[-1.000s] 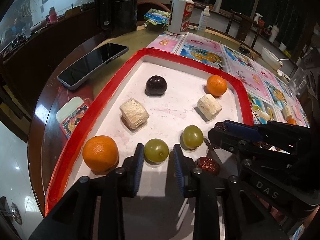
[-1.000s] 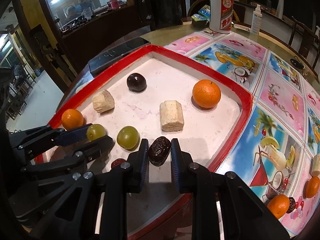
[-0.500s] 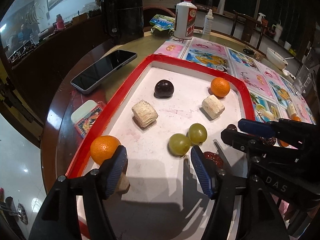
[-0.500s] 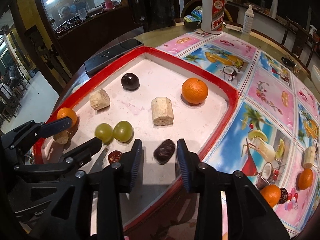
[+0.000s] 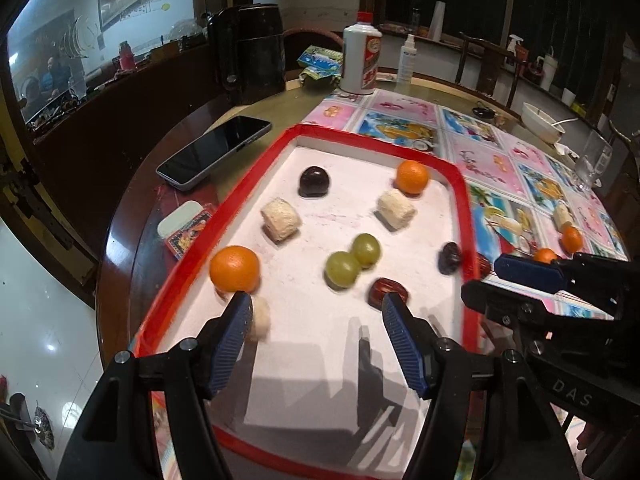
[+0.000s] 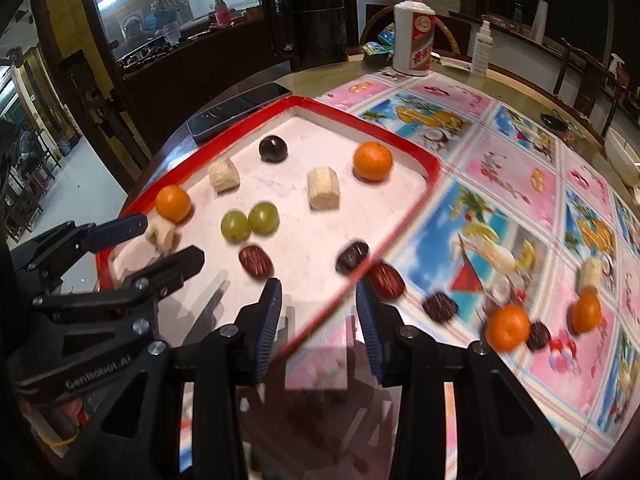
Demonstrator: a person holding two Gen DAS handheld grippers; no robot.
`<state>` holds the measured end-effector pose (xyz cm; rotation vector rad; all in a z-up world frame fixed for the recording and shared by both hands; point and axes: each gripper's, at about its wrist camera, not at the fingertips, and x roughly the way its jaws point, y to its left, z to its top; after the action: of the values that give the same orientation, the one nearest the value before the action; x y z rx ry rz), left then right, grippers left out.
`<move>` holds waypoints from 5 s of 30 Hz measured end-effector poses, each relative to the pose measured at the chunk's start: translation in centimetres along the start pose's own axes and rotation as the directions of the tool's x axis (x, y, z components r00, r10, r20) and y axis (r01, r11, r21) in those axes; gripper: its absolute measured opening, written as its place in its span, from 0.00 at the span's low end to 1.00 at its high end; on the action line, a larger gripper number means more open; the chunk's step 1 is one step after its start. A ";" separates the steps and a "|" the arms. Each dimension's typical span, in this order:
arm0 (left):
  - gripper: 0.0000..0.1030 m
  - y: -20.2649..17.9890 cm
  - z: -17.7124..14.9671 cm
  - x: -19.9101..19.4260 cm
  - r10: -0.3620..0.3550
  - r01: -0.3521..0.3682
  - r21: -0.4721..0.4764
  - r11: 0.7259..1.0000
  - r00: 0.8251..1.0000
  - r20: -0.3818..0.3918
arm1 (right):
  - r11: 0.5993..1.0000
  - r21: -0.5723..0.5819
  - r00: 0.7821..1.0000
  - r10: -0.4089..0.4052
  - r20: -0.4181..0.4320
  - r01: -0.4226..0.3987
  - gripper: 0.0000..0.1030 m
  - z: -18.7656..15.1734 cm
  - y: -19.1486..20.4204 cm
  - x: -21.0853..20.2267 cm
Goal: Organize fruits
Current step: 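Lower the grape and date into the tray and open both tools, then grasp an orange with the right tool while the left tool grasps another orange, then lift both oranges and carry them toward the white tray, then lower both oranges into the tray and open both tools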
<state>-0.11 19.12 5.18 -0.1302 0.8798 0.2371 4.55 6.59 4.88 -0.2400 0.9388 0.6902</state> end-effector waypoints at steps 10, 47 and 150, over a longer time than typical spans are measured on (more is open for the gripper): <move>0.66 -6.2 -1.3 -1.6 -0.069 0.068 0.071 0.995 0.998 0.003 | 0.993 0.110 0.999 -0.045 -0.008 0.045 0.43 -6.6 -5.7 -4.3; 0.45 -21.1 2.3 7.7 -0.240 0.271 0.240 0.932 0.959 -0.149 | 0.974 0.222 0.997 -0.051 0.053 0.038 0.43 -5.0 -22.9 -1.0; 0.58 3.2 -2.6 2.0 0.021 -0.023 -0.022 0.999 0.997 -0.071 | 0.993 -0.106 0.997 0.047 -0.061 -0.053 0.38 -0.6 4.9 3.6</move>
<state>-1.64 21.99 2.00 -0.1511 0.9493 0.2646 2.44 11.60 2.10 -0.3340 0.9670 0.7843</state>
